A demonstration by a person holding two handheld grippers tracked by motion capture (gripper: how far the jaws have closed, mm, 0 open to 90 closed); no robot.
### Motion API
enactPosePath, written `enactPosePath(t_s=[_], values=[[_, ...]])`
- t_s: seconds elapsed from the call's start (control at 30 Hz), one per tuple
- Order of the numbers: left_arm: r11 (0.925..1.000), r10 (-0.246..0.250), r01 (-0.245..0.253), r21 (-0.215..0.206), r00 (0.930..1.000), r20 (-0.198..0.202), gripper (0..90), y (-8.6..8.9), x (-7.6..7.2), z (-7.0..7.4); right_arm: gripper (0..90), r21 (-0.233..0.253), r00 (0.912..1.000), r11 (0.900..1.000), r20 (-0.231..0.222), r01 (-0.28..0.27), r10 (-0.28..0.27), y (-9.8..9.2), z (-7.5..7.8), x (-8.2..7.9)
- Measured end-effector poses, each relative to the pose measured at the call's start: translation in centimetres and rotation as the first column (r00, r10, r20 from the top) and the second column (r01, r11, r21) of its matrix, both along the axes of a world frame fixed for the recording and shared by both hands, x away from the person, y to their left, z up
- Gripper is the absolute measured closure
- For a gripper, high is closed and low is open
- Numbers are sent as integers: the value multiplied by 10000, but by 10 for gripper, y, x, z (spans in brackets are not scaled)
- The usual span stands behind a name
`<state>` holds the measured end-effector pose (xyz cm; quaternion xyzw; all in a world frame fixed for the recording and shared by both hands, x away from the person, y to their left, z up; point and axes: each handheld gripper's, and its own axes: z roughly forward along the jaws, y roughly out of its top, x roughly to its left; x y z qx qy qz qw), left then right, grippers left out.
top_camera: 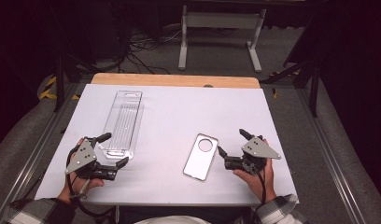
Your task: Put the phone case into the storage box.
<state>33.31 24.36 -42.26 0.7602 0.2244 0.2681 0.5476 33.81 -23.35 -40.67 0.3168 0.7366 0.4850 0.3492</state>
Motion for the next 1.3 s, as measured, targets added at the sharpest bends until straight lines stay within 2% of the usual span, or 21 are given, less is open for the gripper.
enactPosePath(t_s=[0.07, 0.17, 0.23, 0.43, 0.6, 0.67, 0.7, 0.77, 0.83, 0.87, 0.97, 1.03, 1.07, 1.1, 1.13, 1.17, 1.2, 1.23, 1.3], values=[[9998, 139, -136, 167, 9997, -192, 48, 0, 0, 0, 84, -151, 10000, 9999, -37, 7, -8, 2, -2, 0], [10000, 1, 1, 99, 9997, -261, 51, 4, -2, -1, 84, -250, 9992, 9996, -390, -127, 117, 5, -3, 3], [9998, 26, -21, 214, 9997, -232, 45, 6, -4, -2, 84, -345, 9979, 9993, -649, -108, 86, 6, -3, 7], [9998, 174, -172, 116, 9996, -202, 45, 12, -7, -2, 82, -609, 9950, 9972, -927, -440, 383, 14, -4, 17], [9994, 125, -116, 311, 9995, -276, 47, 9, -4, -3, 126, -976, 9939, 9949, -1096, -265, 157, 14, -2, 24], [9991, 99, -90, 419, 9997, -224, 47, 8, -5, -3, 145, -908, 9923, 9955, -1231, -268, 155, 13, 1, 28], [9989, 18, -4, 469, 9996, -285, 47, 7, -6, -3, 171, -935, 9904, 9952, -1370, -291, 161, 13, 2, 31], [9986, 26, -12, 527, 9997, -262, 47, 7, -6, -3, 166, -1027, 9852, 9940, -1703, -373, 194, 13, 4, 38], [9985, -14, 30, 541, 9996, -294, 47, 7, -5, -4, 169, -1175, 9778, 9921, -2090, -430, 176, 14, 6, 46], [9984, -21, 39, 565, 9995, -307, 47, 7, -4, -4, 168, -1426, 9741, 9884, -2254, -513, 181, 15, 7, 50], [9981, -1, 24, 621, 9993, -368, 47, 6, -4, -4, 161, -1791, 9621, 9806, -2710, -798, 288, 18, 12, 62], [9981, -38, 61, 620, 9993, -371, 47, 6, -4, -5, 152, -1919, 9447, 9740, -3237, -1201, 527, 20, 15, 75], [9981, -38, 61, 620, 9993, -371, 48, 6, -4, -5, 152, -1919, 9447, 9740, -3237, -1201, 527, 20, 15, 75], [9974, -39, 65, 724, 9994, -352, 49, 6, -4, -5, 168, -1916, 9271, 9693, -3672, -1540, 747, 22, 16, 85], [9974, -39, 65, 724, 9994, -352, 49, 6, -4, -5, 188, -2162, 9186, 9622, -3889, -1656, 707, 25, 15, 90], [9973, -45, 73, 728, 9993, -383, 49, 6, -4, -5, 210, -2471, 9166, 9547, -3958, -1657, 567, 27, 14, 94], [9973, -24, 56, 728, 9990, -441, 50, 5, -4, -5, 222, -2637, 9100, 9493, -4117, -1710, 496, 29, 12, 98], [9970, -35, 68, 776, 9991, -425, 50, 5, -3, -5, 222, -2637, 9100, 9493, -4117, -1710, 496, 29, 12, 98], [9970, -46, 78, 764, 9991, -417, 51, 5, -3, -6, 271, -2834, 8896, 9396, -4545, -1921, 448, 32, 8, 106]])
